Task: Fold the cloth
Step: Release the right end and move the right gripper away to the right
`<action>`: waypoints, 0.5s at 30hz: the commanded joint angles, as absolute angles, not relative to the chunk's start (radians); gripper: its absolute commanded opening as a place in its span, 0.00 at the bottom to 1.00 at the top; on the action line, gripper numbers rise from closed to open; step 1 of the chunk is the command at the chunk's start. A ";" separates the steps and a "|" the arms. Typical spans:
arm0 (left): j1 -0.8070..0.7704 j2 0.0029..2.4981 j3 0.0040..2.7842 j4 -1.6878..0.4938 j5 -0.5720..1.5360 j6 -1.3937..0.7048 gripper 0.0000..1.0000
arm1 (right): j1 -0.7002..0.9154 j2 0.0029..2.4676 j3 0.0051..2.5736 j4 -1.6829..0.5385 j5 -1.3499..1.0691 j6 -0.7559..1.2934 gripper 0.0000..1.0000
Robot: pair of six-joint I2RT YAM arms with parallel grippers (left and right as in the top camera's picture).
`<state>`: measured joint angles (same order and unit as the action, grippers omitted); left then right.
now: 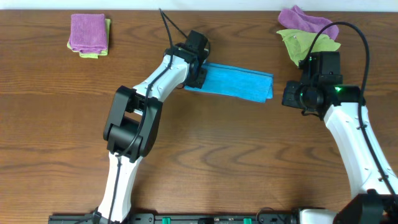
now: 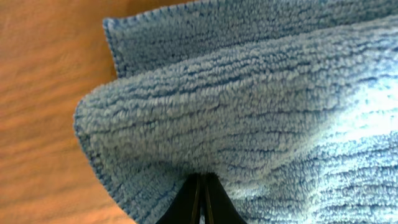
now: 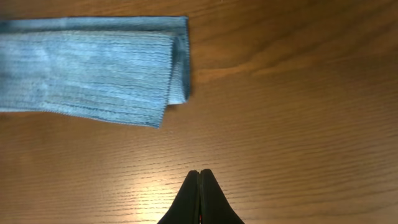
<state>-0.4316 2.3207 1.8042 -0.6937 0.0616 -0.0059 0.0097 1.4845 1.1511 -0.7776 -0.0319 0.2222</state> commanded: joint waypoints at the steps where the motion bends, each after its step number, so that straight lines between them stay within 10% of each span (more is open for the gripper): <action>1: -0.393 2.350 1.781 -0.775 -0.010 -0.095 0.06 | 0.012 1.471 1.159 -0.772 -0.022 0.208 0.01; 15: -0.316 2.349 1.781 -0.905 0.035 -0.126 0.06 | 0.017 1.602 1.159 -0.602 -0.299 0.184 0.01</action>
<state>-0.3344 2.3093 1.8095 -0.8795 0.0692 -0.1352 0.0097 1.5410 1.1511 -0.6212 -0.1795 0.1898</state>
